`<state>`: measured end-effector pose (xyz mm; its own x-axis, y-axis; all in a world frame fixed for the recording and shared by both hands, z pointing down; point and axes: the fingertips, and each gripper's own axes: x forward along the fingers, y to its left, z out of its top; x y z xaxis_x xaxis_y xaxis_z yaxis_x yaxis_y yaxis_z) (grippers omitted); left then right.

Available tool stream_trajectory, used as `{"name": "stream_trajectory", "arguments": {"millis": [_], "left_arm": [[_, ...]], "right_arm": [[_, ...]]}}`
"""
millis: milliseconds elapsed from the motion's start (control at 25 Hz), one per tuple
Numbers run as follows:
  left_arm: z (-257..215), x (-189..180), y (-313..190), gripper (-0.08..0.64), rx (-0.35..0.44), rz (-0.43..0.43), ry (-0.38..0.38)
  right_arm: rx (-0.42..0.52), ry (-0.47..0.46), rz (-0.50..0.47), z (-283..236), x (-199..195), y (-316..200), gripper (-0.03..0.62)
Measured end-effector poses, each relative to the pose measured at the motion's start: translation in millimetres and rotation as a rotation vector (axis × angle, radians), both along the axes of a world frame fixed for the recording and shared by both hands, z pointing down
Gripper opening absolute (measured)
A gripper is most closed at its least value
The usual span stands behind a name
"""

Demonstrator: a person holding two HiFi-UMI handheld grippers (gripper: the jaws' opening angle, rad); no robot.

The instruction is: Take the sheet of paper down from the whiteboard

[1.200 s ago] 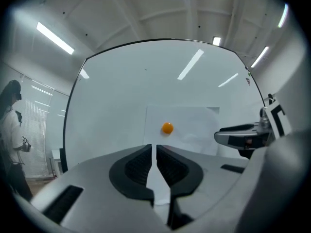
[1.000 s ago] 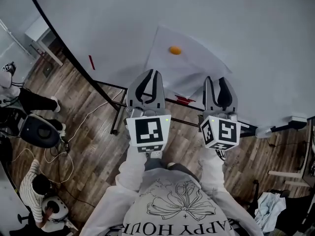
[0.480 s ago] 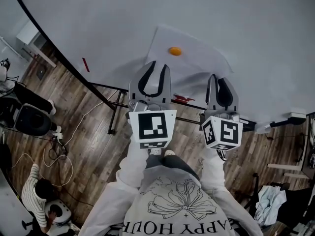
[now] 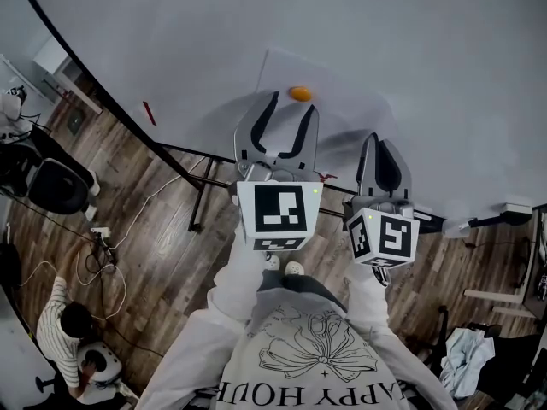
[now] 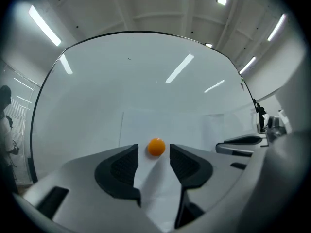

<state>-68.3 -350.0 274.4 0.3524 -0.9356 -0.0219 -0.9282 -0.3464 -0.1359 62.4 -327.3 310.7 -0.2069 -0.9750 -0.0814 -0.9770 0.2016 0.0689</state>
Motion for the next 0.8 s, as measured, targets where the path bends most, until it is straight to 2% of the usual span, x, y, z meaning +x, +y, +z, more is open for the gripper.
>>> {"name": "stream_trajectory", "arguments": {"millis": [320, 480, 800], "left_arm": [[2, 8, -12, 0.182, -0.048, -0.039, 0.004], [1, 8, -13, 0.123, -0.048, -0.046, 0.008], [2, 8, -14, 0.117, -0.063, -0.035, 0.031]], "right_arm": [[0.001, -0.006, -0.012, -1, 5, -2, 0.003], [0.001, 0.001, -0.019, -2, 3, -3, 0.003], [0.003, -0.007, -0.034, -3, 3, -2, 0.003]]}}
